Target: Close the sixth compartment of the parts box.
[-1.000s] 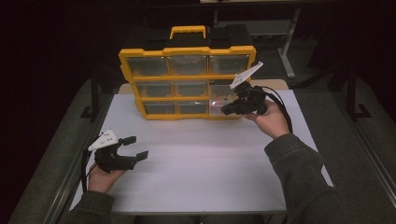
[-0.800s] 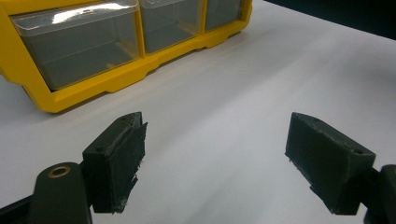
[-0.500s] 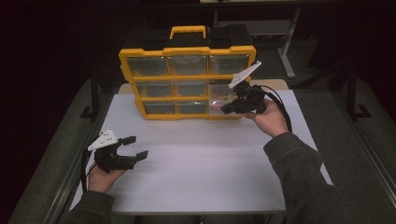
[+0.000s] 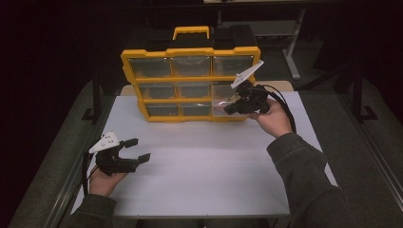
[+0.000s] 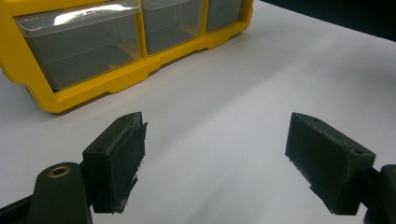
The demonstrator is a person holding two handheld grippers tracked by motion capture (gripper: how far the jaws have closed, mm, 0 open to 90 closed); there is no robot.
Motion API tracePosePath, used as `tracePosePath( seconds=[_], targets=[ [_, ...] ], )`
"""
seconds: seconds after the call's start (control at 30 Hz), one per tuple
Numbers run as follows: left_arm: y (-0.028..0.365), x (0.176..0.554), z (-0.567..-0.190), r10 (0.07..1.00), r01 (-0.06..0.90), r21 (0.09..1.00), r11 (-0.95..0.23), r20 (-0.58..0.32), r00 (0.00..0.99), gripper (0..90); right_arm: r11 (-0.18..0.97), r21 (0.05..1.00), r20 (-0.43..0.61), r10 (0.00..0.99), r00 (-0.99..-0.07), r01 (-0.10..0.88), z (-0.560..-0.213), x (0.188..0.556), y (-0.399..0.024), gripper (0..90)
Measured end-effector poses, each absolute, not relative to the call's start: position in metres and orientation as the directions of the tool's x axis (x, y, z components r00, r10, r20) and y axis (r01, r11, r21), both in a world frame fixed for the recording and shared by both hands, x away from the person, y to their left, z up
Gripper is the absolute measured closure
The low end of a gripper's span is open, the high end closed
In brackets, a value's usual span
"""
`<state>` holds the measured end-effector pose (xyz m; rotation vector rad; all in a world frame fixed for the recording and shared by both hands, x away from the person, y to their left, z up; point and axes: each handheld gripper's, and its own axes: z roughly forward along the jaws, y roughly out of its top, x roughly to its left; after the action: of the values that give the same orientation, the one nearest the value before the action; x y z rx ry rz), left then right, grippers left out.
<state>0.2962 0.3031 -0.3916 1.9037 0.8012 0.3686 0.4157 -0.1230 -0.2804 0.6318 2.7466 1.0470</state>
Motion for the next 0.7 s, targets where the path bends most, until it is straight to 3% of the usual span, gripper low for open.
tracePosePath(
  seconds=[0.7],
  targets=[
    [0.3038, 0.296, -0.3912, 0.674, 0.367, 0.886, -0.283, -0.089, 0.734, 19.8, 0.667, 0.66, 0.018, 0.446, -0.895, 0.345, -0.2787, 0.4237, -0.1226, 88.6]
  ],
)
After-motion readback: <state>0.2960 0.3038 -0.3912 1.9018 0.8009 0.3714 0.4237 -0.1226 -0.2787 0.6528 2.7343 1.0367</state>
